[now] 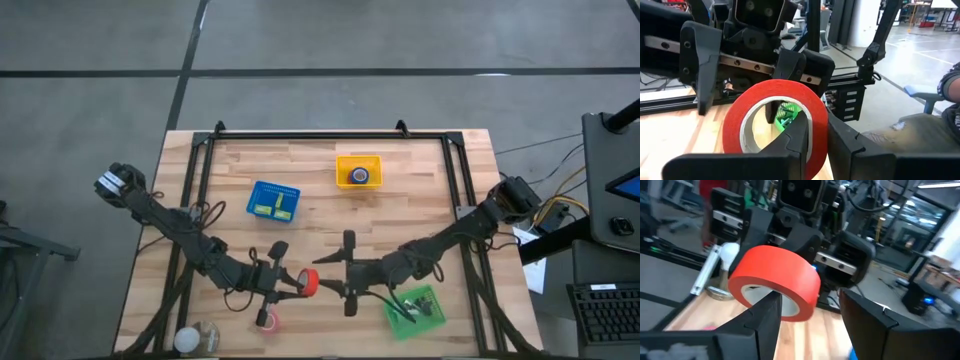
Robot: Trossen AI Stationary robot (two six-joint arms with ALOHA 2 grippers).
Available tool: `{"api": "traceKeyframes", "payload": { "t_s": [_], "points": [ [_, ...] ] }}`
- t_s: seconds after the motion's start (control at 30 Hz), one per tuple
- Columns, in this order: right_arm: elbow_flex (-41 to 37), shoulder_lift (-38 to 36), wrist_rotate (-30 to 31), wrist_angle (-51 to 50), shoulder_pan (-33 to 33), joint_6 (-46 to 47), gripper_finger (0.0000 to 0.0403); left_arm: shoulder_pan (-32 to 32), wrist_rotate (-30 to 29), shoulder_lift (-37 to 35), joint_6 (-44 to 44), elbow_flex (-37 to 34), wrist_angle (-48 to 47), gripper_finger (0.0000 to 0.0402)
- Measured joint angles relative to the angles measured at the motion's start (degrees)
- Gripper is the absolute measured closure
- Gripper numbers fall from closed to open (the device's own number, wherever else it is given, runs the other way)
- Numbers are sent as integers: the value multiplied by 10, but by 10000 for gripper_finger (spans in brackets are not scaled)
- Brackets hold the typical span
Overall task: Pick and place Stapler, Stapler remover, tape
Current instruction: Put the orange tape into the yellow bin
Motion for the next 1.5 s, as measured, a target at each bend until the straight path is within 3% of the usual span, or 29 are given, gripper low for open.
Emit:
{"api": "traceKeyframes", "payload": {
  "t_s": [0.3,0.7,0.9,1.17,1.33,1.5],
  "points": [
    [1,0,-25,5,-7,7,241,1,0,0,-3,0,-1,350],
    [4,0,-37,8,-11,-16,378,4,-1,0,-5,0,-1,340],
    [6,-3,-12,-9,-11,-3,374,3,-43,0,-13,0,-14,312],
    [7,-32,19,-113,-10,52,372,4,-105,0,-22,-1,-40,213],
    [7,-63,95,-254,-13,129,372,4,-132,-2,-31,-1,-60,170],
    [6,-105,159,-397,-37,208,372,4,-137,-2,-51,-1,-78,165]
  ]
}}
